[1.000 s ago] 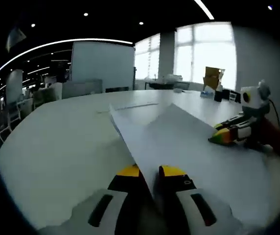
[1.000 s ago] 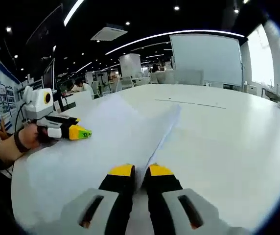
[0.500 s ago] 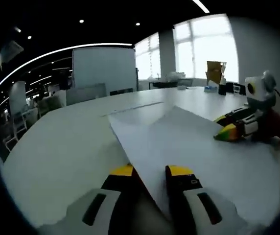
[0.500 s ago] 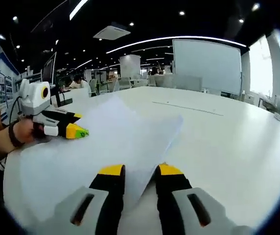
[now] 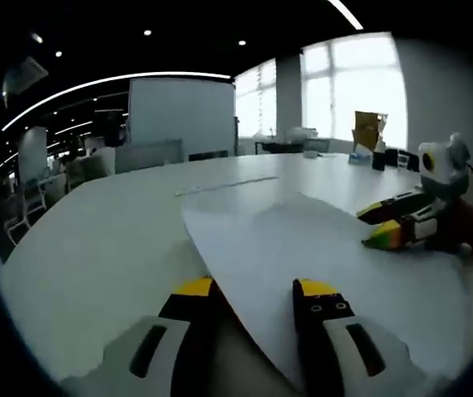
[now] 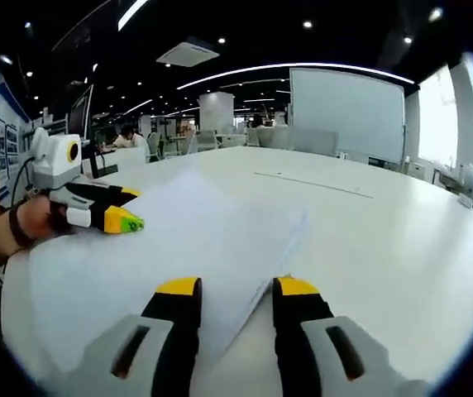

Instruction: Organize the stack of printing papers by aligning and flattening the scattered papers on the table

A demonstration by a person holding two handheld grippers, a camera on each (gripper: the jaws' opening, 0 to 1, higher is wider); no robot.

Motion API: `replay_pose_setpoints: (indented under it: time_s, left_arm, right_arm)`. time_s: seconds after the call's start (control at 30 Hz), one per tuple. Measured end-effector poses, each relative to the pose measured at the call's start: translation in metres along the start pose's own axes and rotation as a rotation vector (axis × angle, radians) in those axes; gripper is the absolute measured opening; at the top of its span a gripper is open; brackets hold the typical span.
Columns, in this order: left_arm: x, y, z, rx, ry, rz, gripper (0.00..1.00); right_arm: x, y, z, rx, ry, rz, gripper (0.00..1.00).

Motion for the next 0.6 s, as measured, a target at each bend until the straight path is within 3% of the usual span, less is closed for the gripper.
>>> replay_pose_setpoints:
  time_s: [0.33, 0.6]
  left_arm:
    - [0.0092, -0.0057, 0.0044, 0.005, -0.045, -0.056, 0.41]
    - [0.0085, -0.0090, 0.0017, 0.002, -0.044, -0.059, 0.41]
  right_arm:
    - [0.0052, -0.0011, -0.0019, 0.035, 0.086, -0.039, 0.38]
    - [0.0026, 0.0008, 0.0025, 0.038, 0.055, -0.021, 0.38]
Point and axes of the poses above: the point that each gripper's makers call its tool centre point, and the gripper's own axes: y roughly forward along the fingers, z roughly to its left, x roughly out of its top, the point moved 3 cm from there along -y, roughly backward along the fingers, and after that the axes turned 1 degree about z, right-handed, at the moved point
